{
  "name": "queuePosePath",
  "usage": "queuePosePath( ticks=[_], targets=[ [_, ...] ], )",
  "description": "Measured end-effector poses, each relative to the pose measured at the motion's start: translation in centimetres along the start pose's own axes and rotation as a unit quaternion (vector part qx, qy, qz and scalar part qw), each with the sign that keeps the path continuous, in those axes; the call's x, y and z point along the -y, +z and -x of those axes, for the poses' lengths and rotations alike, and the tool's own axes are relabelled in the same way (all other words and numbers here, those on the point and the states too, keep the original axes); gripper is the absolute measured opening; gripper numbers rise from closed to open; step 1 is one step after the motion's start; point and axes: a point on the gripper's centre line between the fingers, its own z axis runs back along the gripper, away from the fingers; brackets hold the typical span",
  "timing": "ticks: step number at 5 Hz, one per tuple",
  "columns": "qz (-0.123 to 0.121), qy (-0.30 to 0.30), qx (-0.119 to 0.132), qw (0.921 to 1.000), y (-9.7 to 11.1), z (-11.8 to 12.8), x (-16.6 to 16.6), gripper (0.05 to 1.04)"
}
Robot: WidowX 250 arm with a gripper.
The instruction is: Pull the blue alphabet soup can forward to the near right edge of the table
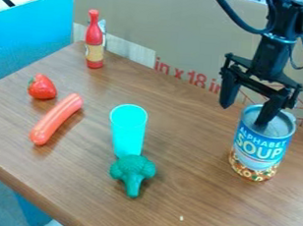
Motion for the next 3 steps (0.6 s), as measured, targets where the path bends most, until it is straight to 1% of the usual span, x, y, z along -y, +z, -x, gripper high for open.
queuePosePath(
  ticks=[1,2,3],
  targets=[
    [0.016,0.004,-0.005,0.9999,-0.2,1.0,0.4,1.001],
    [0.026,-0.01,-0.004,0.9996,-0.7,3.9,1.4,1.001],
    [0.048,-0.023,-0.013,0.9985,-1.1,6.8,3.2,1.001]
  ],
)
